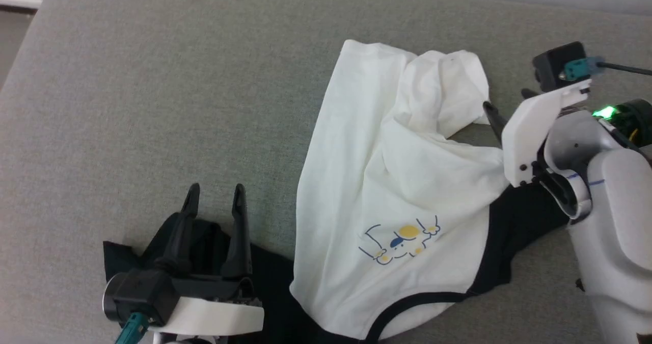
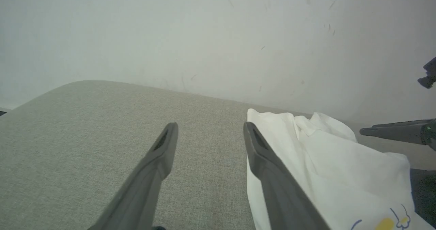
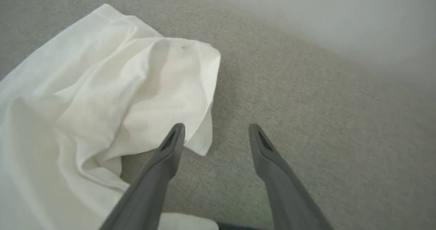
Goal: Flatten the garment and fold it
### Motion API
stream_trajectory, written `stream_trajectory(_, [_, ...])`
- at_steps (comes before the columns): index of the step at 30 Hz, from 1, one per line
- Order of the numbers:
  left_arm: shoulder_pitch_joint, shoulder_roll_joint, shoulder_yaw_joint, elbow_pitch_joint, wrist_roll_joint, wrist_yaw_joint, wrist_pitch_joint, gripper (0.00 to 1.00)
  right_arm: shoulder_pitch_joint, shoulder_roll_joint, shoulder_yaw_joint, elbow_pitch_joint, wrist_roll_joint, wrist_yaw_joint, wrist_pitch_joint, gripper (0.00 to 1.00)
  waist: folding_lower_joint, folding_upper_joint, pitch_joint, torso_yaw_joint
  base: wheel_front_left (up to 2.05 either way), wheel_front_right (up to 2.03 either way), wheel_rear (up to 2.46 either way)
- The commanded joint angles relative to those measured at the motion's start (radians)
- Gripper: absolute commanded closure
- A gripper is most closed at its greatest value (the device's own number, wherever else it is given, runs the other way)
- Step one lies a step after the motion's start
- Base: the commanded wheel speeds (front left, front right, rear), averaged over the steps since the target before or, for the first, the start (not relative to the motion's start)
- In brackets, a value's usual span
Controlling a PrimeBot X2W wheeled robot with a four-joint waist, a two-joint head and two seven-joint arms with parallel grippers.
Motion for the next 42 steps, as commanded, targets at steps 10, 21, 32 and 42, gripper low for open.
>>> stream_trajectory(10, [-0.049, -0.006, -0.031, 0.024, -0.016, -0.018, -0.005, 0.00, -0.104, -0.031, 0.083, 0.209, 0.018, -0.001, 0.033, 1.00, -0.0002, 0.0000, 0.057, 0.065, 0.00, 0.00, 0.00])
stream_trajectory(21, [-0.059, -0.006, -0.075, 0.045, -0.045, -0.018, -0.005, 0.00, -0.455, -0.188, 0.185, 0.184, -0.046, -0.001, -0.104, 1.00, -0.0002, 0.0000, 0.081, 0.124, 0.00, 0.00, 0.00])
stream_trajectory(32, [-0.111, -0.006, -0.142, 0.077, -0.090, -0.018, -0.005, 0.00, -0.696, -0.337, 0.354, 0.353, -0.119, -0.001, -0.257, 0.68, -0.0002, 0.0000, 0.167, 0.213, 0.00, 0.00, 0.00])
stream_trajectory(42, [-0.140, -0.006, -0.134, 0.084, -0.078, -0.014, -0.005, 0.00, -0.663, -0.277, 0.301, 0.455, -0.054, -0.001, -0.350, 0.00, -0.0002, 0.0000, 0.148, 0.149, 0.00, 0.00, 0.00])
